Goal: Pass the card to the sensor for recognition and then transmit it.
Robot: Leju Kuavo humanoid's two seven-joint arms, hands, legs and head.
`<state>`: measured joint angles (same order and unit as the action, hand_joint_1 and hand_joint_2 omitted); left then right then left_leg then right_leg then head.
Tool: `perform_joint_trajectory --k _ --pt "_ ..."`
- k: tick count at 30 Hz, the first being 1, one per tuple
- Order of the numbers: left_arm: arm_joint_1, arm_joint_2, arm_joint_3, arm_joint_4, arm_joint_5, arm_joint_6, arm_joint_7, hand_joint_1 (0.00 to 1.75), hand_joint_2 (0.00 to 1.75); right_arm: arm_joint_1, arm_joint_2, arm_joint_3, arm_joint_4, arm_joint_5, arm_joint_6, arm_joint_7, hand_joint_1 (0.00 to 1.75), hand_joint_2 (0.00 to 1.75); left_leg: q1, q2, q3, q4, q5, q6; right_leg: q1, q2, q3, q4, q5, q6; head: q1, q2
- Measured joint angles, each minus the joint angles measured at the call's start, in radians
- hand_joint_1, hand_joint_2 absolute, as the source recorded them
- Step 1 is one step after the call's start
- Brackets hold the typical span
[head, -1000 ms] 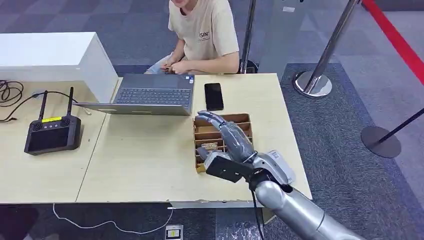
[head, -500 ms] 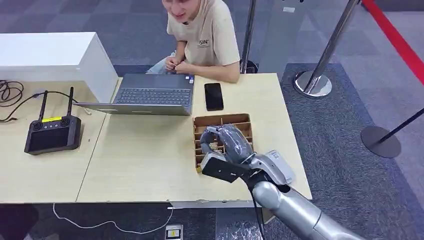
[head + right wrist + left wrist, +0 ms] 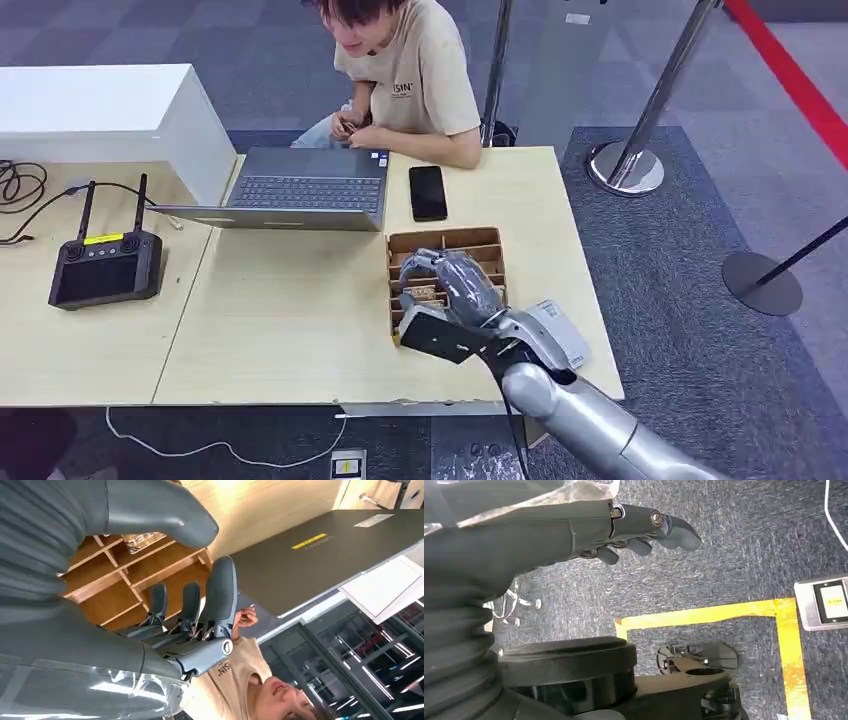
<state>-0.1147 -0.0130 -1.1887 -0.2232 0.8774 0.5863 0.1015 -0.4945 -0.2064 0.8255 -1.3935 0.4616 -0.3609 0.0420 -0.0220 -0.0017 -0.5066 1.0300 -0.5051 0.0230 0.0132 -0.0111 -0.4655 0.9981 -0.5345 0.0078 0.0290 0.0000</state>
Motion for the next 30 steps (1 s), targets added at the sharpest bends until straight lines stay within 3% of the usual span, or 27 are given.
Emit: perform_joint_trajectory --k 4,6,16,23,26,30 --pt "0.0 0.0 0.0 0.0 0.001 0.0 0.0 0.0 1.75 0.0 0.0 0.002 0.01 0.0 0.0 0.0 1.1 1.75 0.0 0.0 0.0 0.0 0.0 0.0 0.0 0.0 0.0 0.0 0.0 0.0 0.0 0.0" --pt "0.0 0.0 0.0 0.0 0.001 -0.002 0.003 0.0 1.75 0.0 0.0 0.005 0.015 0.0 0.0 0.0 1.26 1.75 0.0 0.0 0.0 0.0 0.0 0.0 0.0 0.0 0.0 0.0 0.0 0.0 0.0 0.0" --pt "0.0 0.0 0.0 0.0 -0.003 -0.003 0.003 0.0 1.75 -0.002 0.005 0.007 0.039 0.004 0.0 0.0 1.31 1.75 0.0 0.0 0.0 0.0 0.0 0.0 0.0 0.0 0.0 0.0 0.0 0.0 0.0 0.0" --pt "0.0 0.0 0.0 0.0 -0.006 -0.013 0.003 0.0 1.75 -0.027 0.005 0.007 0.062 0.017 0.007 0.009 1.26 1.75 0.0 0.0 0.0 0.0 0.0 0.0 0.0 0.0 0.0 0.0 0.0 0.0 0.0 0.0" --pt "0.0 0.0 0.0 0.0 -0.008 -0.016 0.003 0.0 1.75 -0.041 0.003 0.006 0.073 0.018 0.008 0.011 1.12 1.75 0.0 0.0 0.0 0.0 0.0 0.0 0.0 0.0 0.0 0.0 0.0 0.0 0.0 0.0" --pt "0.0 0.0 0.0 0.0 -0.008 -0.018 0.002 0.0 1.75 -0.057 0.002 0.007 0.088 0.032 0.012 0.022 1.17 1.75 0.0 0.0 0.0 0.0 0.0 0.0 0.0 0.0 0.0 0.0 0.0 0.0 0.0 0.0"
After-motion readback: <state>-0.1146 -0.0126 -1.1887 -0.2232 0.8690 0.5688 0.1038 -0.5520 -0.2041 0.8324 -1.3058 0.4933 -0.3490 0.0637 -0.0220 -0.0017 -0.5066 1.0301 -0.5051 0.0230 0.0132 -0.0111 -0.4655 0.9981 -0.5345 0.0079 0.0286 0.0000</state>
